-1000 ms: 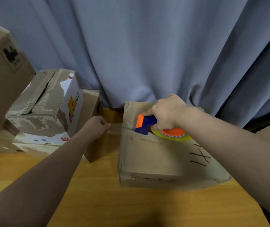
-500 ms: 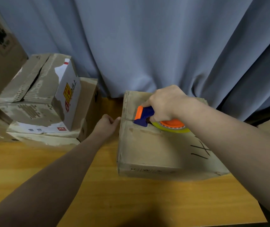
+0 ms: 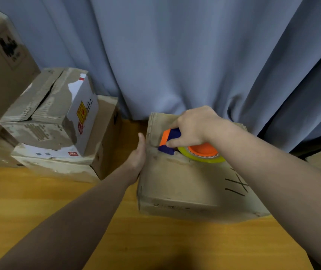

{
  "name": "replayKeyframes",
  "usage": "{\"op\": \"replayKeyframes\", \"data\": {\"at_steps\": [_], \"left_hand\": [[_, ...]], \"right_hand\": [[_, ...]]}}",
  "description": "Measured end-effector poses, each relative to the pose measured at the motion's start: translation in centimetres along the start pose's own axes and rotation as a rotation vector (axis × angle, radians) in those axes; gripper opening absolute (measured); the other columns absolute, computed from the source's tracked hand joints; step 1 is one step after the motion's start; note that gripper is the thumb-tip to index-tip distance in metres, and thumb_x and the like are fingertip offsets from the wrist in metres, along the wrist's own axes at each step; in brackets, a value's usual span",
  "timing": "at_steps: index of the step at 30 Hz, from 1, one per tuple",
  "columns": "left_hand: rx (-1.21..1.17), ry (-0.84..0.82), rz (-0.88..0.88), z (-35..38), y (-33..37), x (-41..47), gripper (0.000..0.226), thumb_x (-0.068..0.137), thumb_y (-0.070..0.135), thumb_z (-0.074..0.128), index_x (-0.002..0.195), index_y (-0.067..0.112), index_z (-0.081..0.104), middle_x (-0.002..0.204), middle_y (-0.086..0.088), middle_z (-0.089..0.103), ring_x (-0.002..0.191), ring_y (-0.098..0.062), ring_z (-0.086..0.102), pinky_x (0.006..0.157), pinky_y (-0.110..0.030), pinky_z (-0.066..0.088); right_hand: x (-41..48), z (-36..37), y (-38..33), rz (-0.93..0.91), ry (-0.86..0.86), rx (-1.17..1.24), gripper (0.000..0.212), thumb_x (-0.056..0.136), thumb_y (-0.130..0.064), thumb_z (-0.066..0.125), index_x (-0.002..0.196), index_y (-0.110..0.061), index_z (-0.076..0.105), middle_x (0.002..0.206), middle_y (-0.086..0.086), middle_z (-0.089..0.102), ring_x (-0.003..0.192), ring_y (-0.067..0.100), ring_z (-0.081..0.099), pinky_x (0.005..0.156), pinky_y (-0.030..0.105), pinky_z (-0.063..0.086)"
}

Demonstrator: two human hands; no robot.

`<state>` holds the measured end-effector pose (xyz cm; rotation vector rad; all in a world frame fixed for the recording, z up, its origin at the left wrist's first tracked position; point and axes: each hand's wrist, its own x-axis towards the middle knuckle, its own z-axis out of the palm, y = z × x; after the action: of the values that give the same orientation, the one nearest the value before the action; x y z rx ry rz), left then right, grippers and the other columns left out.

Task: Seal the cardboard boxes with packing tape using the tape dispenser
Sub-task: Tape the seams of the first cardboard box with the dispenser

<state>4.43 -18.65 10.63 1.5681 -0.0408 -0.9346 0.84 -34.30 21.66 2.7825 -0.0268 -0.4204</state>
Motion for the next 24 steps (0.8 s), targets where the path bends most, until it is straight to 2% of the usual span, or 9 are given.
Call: {"op": "replayKeyframes", "data": {"at_steps": [2,5,7,10,13,16,17,20,24], "left_hand": [[0.079,-0.04,-0.055,0.0,-0.2,0.0,0.099,0.064,0.092,0.021,0.134,0.03,0.051,0.134,-0.004,0.056,0.121,-0.025,0.052,0.106,-0.048,0.038],[0.43,0.02,0.142,-0.7,0.8,-0.7,0.092,0.083,0.076,0.028,0.153,0.021,0.007,0.16,-0.002,0.007,0.146,-0.022,0.008,0.119,-0.042,0.01],[0.81,-0.039,0.382,-1.1,1.7,-1.8,0.104,0.084,0.064,0.05,0.149,0.018,-0.016,0.156,0.002,-0.021,0.144,-0.015,-0.016,0.118,-0.038,-0.001],[1.369,-0.253,0.35,-1.2,1.3,-3.7,0.139,0.062,0.072,0.068,0.141,0.019,-0.034,0.141,0.008,-0.043,0.131,-0.011,-0.035,0.111,-0.034,-0.015],[1.552,-0.255,0.361,-0.8,-0.2,-4.2,0.142,0.059,0.078,0.065,0.132,0.02,-0.043,0.137,0.005,-0.049,0.129,-0.012,-0.043,0.11,-0.031,-0.022],[1.583,-0.215,0.367,-1.0,-0.4,-3.6,0.139,0.061,0.08,0.062,0.13,0.021,-0.043,0.138,0.004,-0.049,0.132,-0.013,-0.041,0.113,-0.031,-0.02],[1.593,-0.209,0.355,-1.1,-0.1,-3.3,0.138,0.061,0.08,0.062,0.129,0.021,-0.043,0.139,0.004,-0.048,0.134,-0.013,-0.039,0.114,-0.032,-0.018],[1.614,-0.214,0.316,-1.7,1.0,-2.1,0.138,0.06,0.079,0.064,0.128,0.023,-0.043,0.139,0.005,-0.047,0.137,-0.014,-0.034,0.113,-0.031,-0.017],[1.662,-0.197,0.337,-2.3,2.0,-1.1,0.138,0.06,0.081,0.061,0.129,0.022,-0.042,0.138,0.004,-0.047,0.138,-0.016,-0.033,0.113,-0.032,-0.019]], "right_hand": [[-0.2,-0.4,0.2,0.031,-0.035,0.069,0.061,0.087,-0.07,0.027,0.113,-0.029,0.064,0.108,0.0,0.064,0.101,0.025,0.057,0.067,0.032,0.037],[-0.4,-1.6,2.0,0.077,-0.099,0.31,0.039,0.099,-0.037,0.035,0.112,-0.015,0.063,0.124,0.008,0.06,0.108,0.028,0.054,0.084,0.034,0.043],[0.0,-2.4,4.5,0.092,-0.154,0.529,0.035,0.094,-0.026,0.054,0.128,-0.017,0.058,0.122,0.004,0.06,0.106,0.025,0.057,0.09,0.031,0.046],[0.6,-2.3,7.2,0.131,-0.327,0.867,0.071,0.082,-0.036,0.073,0.143,-0.027,0.039,0.123,0.001,0.053,0.102,0.02,0.059,0.095,0.035,0.049],[1.4,-0.3,7.9,0.124,-0.443,1.044,0.092,0.064,-0.047,0.072,0.145,-0.026,0.036,0.137,0.008,0.054,0.109,0.022,0.059,0.101,0.04,0.047],[2.0,1.8,8.1,0.121,-0.57,1.371,0.068,0.069,-0.038,0.072,0.132,-0.022,0.05,0.13,0.013,0.06,0.098,0.027,0.063,0.084,0.035,0.054],[2.3,2.3,8.3,0.111,-0.605,1.412,0.066,0.063,-0.042,0.077,0.123,-0.023,0.056,0.133,0.013,0.058,0.105,0.03,0.061,0.09,0.039,0.051],[3.9,3.9,9.3,0.101,-0.617,1.482,0.093,0.029,-0.054,0.09,0.112,-0.022,0.062,0.138,0.014,0.052,0.125,0.037,0.049,0.109,0.05,0.036],[5.0,4.5,9.7,0.071,-0.614,1.484,0.093,0.027,-0.062,0.089,0.108,-0.022,0.065,0.132,0.017,0.057,0.122,0.038,0.052,0.11,0.05,0.034]]}}
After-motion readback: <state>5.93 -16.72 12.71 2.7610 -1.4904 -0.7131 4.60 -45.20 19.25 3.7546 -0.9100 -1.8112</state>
